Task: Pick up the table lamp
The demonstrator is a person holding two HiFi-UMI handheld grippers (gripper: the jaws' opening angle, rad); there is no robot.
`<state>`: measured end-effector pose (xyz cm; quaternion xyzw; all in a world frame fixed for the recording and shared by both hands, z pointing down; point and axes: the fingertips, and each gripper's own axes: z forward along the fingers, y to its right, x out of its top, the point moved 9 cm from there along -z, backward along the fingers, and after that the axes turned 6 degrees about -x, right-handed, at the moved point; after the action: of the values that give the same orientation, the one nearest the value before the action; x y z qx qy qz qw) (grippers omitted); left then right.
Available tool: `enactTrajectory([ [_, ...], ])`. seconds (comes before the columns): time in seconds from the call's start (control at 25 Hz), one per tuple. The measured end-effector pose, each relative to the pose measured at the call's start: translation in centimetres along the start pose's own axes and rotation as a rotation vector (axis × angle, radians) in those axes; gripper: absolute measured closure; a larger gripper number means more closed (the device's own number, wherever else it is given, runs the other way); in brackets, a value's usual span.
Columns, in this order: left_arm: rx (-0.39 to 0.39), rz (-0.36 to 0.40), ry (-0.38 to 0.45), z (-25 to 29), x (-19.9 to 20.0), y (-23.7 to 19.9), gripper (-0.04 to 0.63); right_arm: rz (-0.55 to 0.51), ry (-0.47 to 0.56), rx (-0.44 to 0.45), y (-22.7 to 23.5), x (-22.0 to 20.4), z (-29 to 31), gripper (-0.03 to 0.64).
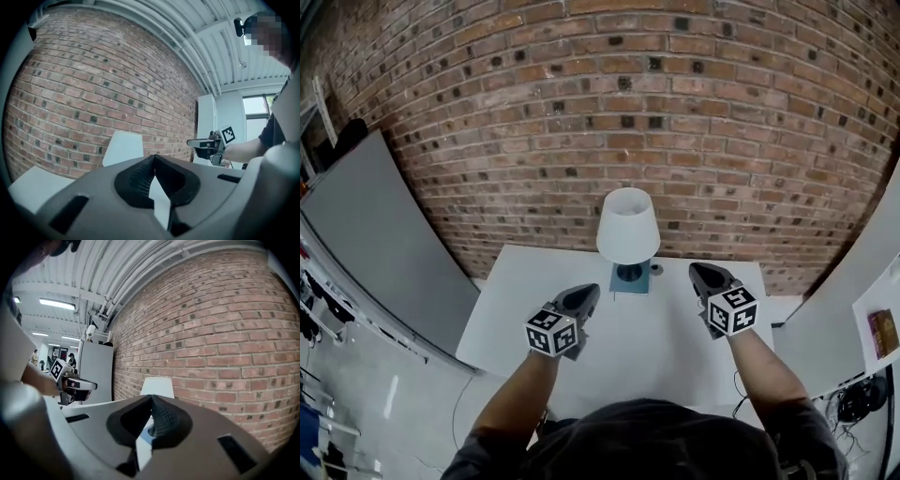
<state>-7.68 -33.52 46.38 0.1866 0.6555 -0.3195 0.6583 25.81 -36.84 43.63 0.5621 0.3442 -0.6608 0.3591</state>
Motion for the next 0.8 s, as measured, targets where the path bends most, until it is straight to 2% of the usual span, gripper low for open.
enactTrajectory([
  [0.24, -0.058, 0.007, -0.052, -0.7, -1.5, -6.3, 0.593, 0.027, 0.021, -0.099, -2.8, -2.0, 2.8, 0.624],
  [0.48, -0.113, 0.013, -0.065, 0.9, -3.5, -8.8, 0.582, 0.016, -0.005, -0.130, -4.6, -3.6, 4.9, 0.624],
  [0.72, -0.124, -0.003, -0.080, 3.7, -6.5, -10.0, 0.413, 0.007, -0.021, -0.119, -4.8, -5.2, 6.5, 0.624],
  [0.8, -0.124, -0.005, -0.079, 4.9, -7.7, -10.4, 0.383, 0.012, -0.025, -0.120, -4.6, -6.1, 7.0, 0.624],
])
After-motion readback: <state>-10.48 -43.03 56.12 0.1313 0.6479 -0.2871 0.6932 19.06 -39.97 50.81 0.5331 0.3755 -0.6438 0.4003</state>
